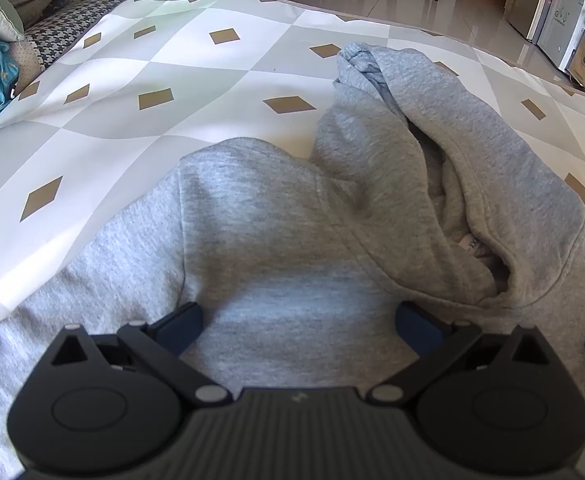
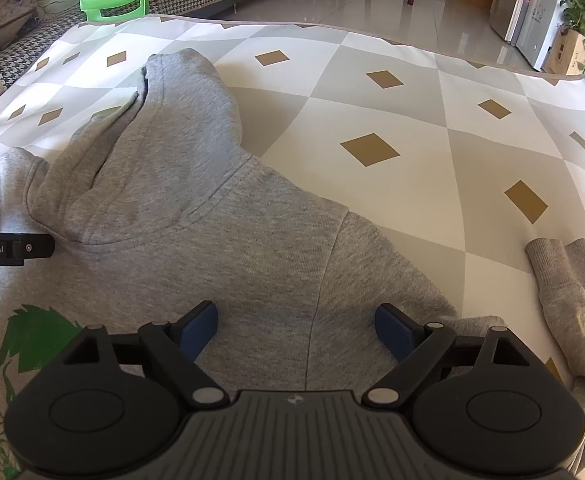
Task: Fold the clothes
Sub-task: 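Move the open right gripper past the hood toward the ribbed sleeve cuff, then grasp the grey ribbed sleeve cuff with the right gripper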
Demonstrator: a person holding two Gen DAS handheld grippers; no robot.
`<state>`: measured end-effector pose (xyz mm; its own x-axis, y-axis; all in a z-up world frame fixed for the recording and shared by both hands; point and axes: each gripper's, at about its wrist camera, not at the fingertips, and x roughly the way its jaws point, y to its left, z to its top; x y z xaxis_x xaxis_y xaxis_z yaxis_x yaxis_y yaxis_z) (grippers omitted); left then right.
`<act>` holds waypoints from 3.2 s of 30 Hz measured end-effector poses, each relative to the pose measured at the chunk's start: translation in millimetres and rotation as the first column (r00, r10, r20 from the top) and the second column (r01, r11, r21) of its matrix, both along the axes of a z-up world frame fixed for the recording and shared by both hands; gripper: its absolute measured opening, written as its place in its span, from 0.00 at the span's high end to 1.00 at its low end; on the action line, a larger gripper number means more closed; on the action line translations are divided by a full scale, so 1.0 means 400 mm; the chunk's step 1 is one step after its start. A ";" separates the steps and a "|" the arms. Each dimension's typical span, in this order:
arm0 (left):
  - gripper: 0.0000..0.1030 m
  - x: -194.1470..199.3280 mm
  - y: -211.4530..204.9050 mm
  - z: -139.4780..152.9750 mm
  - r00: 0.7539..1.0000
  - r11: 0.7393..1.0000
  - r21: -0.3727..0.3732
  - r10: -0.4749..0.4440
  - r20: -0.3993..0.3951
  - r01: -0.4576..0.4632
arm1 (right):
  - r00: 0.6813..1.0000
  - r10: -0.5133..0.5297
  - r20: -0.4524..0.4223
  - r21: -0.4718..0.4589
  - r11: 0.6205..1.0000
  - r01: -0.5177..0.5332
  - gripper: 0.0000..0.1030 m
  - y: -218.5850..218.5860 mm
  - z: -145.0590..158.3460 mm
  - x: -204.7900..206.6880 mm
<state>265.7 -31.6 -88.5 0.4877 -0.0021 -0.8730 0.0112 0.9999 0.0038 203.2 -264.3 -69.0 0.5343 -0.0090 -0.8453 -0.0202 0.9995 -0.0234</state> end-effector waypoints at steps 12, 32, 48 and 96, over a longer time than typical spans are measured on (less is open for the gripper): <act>0.00 0.011 0.000 -0.001 1.000 1.000 0.001 0.012 0.006 -0.012 | 1.000 -0.014 0.022 -0.009 1.000 0.014 0.14 0.006 -0.004 0.020; 0.00 0.034 0.000 -0.004 1.000 1.000 0.000 0.021 0.020 -0.021 | 0.996 -0.054 0.074 -0.018 0.998 0.056 0.07 0.015 -0.018 0.070; 0.00 0.043 -0.002 0.009 1.000 1.000 0.007 0.010 -0.008 -0.010 | 0.999 -0.010 0.051 -0.020 1.000 0.011 0.11 0.015 -0.004 0.091; 0.00 -0.281 -0.112 0.079 0.922 0.924 0.063 -0.367 -0.121 0.376 | 0.895 -0.445 -0.004 0.033 0.895 0.445 0.87 -0.428 0.042 -0.043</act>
